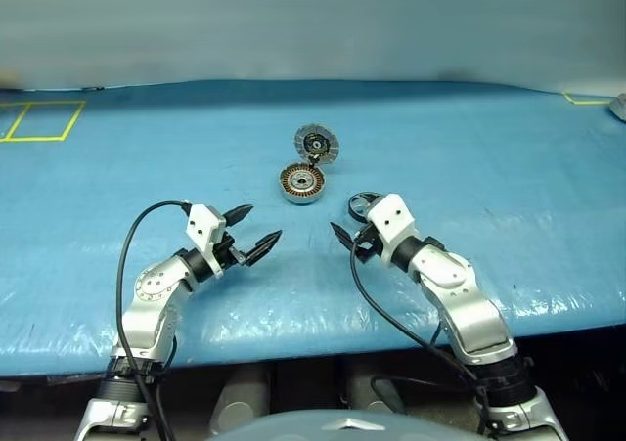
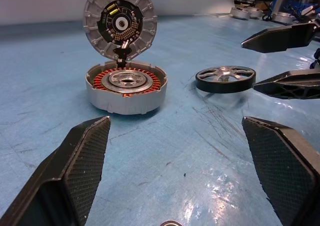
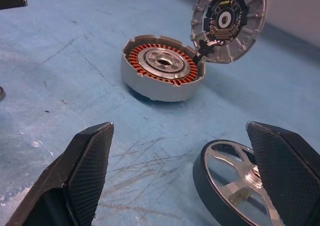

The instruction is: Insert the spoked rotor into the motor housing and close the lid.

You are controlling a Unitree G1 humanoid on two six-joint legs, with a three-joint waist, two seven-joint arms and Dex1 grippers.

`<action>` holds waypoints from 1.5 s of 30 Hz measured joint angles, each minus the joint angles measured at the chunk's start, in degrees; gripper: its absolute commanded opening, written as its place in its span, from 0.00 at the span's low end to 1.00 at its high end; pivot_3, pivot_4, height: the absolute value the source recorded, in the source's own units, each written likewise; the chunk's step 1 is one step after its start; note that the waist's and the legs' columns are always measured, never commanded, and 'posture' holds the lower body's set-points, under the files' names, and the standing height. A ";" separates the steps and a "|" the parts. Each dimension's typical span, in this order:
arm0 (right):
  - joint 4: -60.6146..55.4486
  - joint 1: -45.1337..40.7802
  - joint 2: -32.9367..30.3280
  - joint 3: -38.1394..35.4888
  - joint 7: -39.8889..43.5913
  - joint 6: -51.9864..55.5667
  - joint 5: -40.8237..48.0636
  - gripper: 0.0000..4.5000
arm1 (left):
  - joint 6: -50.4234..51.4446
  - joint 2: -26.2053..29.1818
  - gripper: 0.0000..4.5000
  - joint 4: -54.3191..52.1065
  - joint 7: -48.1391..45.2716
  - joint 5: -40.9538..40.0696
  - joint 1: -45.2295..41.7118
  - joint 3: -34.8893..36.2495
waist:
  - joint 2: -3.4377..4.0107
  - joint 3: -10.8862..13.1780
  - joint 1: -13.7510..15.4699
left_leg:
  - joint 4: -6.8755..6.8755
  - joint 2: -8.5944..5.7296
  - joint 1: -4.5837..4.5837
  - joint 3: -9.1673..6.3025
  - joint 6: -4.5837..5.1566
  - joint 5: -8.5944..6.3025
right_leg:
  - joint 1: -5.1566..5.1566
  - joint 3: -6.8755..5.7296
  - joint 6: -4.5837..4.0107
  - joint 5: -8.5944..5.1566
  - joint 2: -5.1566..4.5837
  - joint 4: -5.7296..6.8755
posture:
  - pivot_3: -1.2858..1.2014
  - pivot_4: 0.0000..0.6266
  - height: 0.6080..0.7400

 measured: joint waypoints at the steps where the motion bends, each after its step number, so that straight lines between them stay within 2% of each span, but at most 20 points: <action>1: 0.01 -1.04 -0.12 0.50 0.20 0.52 -0.39 0.99 | -0.07 -0.04 1.00 0.00 0.03 0.00 -0.04 0.03 | 0.00 0.00 0.00 | 0.00 0.00 0.00 0.00 0.00 0.00 | 0.01 -0.01 0.00 0.00 0.00 0.00 | 0.52 0.24 1.00; 10: 4.89 -19.27 -2.66 9.00 6.51 12.66 -4.05 0.99 | -0.84 0.06 1.00 0.56 0.51 -0.10 -0.29 1.51 | 0.00 0.00 -0.26 | -0.01 -0.03 0.00 -0.03 0.00 0.01 | 0.00 -0.03 -0.10 0.06 0.01 0.01 | 0.52 0.24 1.00; 14: 14.06 -30.49 -0.42 12.94 11.21 16.37 -4.08 0.99 | -0.74 0.01 1.00 0.25 1.12 -0.09 0.39 2.02 | 0.01 0.01 -0.68 | -0.03 -0.06 0.01 -0.02 0.00 0.01 | -0.03 -0.04 -0.29 0.19 0.05 0.04 | 0.52 0.24 1.00; 19: 29.96 -39.46 2.06 17.52 15.49 14.15 -5.65 0.99 | -0.96 -1.40 1.00 -0.36 2.45 -0.08 1.79 2.13 | 0.01 0.01 -0.62 | -0.07 -0.08 0.01 -0.07 -0.01 0.01 | -0.01 -0.05 -0.25 0.23 0.03 0.03 | 0.52 0.24 1.00; 29: 56.66 -48.54 8.88 19.54 16.42 -1.36 -9.52 0.99 | -2.26 -3.06 1.00 -2.77 4.90 0.03 7.06 2.38 | 0.07 0.04 -1.41 | -0.20 -0.11 0.01 -0.06 -0.06 0.02 | -0.13 -0.05 -0.24 0.25 0.15 0.10 | 0.52 0.24 1.00; 36: 68.04 -51.27 12.92 19.35 14.97 -8.34 -12.00 0.99 | -2.29 -2.84 1.00 -3.81 5.96 0.03 8.70 2.68 | 0.11 0.06 -1.41 | -0.21 -0.11 0.05 -0.04 -0.10 0.04 | -0.12 -0.01 -0.26 0.24 0.16 0.10 | 0.52 0.24 1.00; 43: 73.39 -53.22 14.40 18.33 14.03 -10.18 -13.80 0.99 | -2.29 -2.76 1.00 -4.88 6.18 0.06 8.97 2.65 | 0.13 0.07 -1.41 | -0.21 -0.10 0.31 -0.04 -0.16 0.08 | 0.10 -0.01 -0.43 0.16 0.19 0.14 | 0.52 0.24 1.00; 45: 73.70 -53.30 14.38 18.22 14.09 -10.51 -14.22 0.86 | -2.29 -2.76 1.00 -4.88 6.21 0.07 8.98 2.64 | 0.13 0.07 -1.41 | -0.20 -0.10 0.32 -0.04 -0.18 0.09 | 0.10 -0.01 -0.42 0.16 0.19 0.15 | 0.52 0.24 1.00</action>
